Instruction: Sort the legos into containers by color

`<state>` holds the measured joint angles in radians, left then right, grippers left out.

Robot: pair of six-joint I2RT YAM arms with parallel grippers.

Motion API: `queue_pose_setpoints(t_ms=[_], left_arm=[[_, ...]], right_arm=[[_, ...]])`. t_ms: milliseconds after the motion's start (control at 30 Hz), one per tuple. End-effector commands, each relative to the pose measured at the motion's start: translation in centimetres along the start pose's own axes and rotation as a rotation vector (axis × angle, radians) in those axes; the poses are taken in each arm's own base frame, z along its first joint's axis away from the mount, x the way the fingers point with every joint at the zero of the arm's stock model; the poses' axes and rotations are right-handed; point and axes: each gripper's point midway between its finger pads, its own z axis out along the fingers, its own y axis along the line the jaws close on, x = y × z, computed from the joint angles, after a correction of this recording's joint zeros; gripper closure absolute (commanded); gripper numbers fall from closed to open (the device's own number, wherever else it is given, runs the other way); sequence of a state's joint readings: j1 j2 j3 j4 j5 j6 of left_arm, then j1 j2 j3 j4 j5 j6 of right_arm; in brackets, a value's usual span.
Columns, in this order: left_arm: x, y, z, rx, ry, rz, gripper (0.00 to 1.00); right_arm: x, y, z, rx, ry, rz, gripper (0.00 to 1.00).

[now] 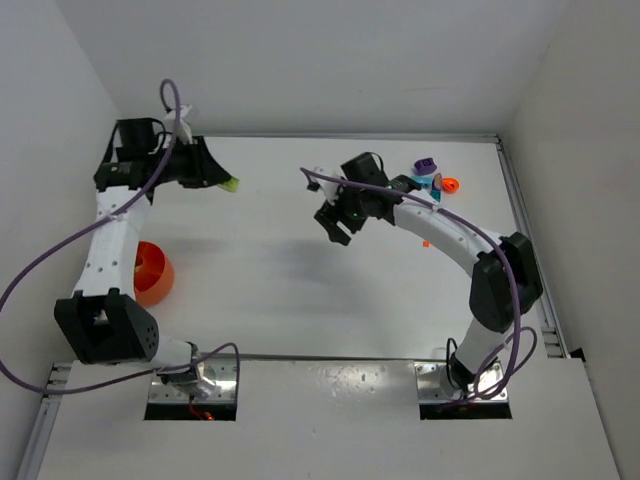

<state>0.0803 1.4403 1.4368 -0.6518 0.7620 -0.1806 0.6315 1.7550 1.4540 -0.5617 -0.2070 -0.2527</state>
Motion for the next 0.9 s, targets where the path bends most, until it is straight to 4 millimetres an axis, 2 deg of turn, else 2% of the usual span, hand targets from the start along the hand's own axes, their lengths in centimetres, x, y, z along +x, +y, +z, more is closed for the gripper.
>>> queue_pose_setpoints(t_ms=[0,67,100,167,200,300,333,367,433,500,600,733,867], left_arm=[[-0.2,5.7,-6.8,-0.416,0.022,0.147,1.0],[0.7,8.6,-9.9,-0.594,0.058,0.136,1.0],[1.3,10.4,-12.4,-0.751,0.075,0.122,1.0],[2.5,12.5,-15.4,-0.918,0.127,0.087,1.0],[4.1,13.5,-17.4,-1.029,0.197,0.056,1.0],[6.4,14.4,-20.1,-1.154,0.296,0.012,1.0],[6.5,14.1,-20.6,-1.171,0.288,0.016,1.0],[6.9,14.3,-20.6,-1.182,0.297,0.004,1.0],[8.0,14.2,-21.0,-1.203,0.308,-0.012,1.0],[8.4,14.5,-21.1,-1.213,0.294,-0.027,1.0],[10.0,15.6,-21.5,-1.244,0.312,-0.062,1.0],[11.5,16.7,-20.4,-1.209,0.309,-0.1,1.0],[12.0,17.8,-19.9,-1.208,0.285,-0.112,1.0]], right_arm=[[3.3,-1.9,-1.9,0.079,0.044,0.085,0.26],[6.1,-2.8,-1.4,0.078,0.119,0.172,0.26],[7.6,-4.0,-1.6,0.093,0.148,0.226,0.25],[8.7,-5.0,-1.6,0.081,0.18,0.283,0.25],[9.7,-5.6,-1.3,0.062,0.197,0.323,0.25],[10.2,-6.4,-1.4,0.02,0.208,0.338,0.22],[11.1,-6.5,-0.6,-0.004,0.239,0.366,0.22],[10.2,-7.2,-0.5,-0.019,0.221,0.374,0.21],[10.7,-7.1,-0.1,-0.06,0.257,0.406,0.2],[10.5,-8.3,0.5,-0.082,0.244,0.427,0.18],[9.3,-9.1,0.9,-0.094,0.234,0.417,0.16],[8.8,-9.7,1.3,-0.095,0.235,0.418,0.15],[8.9,-10.1,1.0,-0.09,0.232,0.416,0.15]])
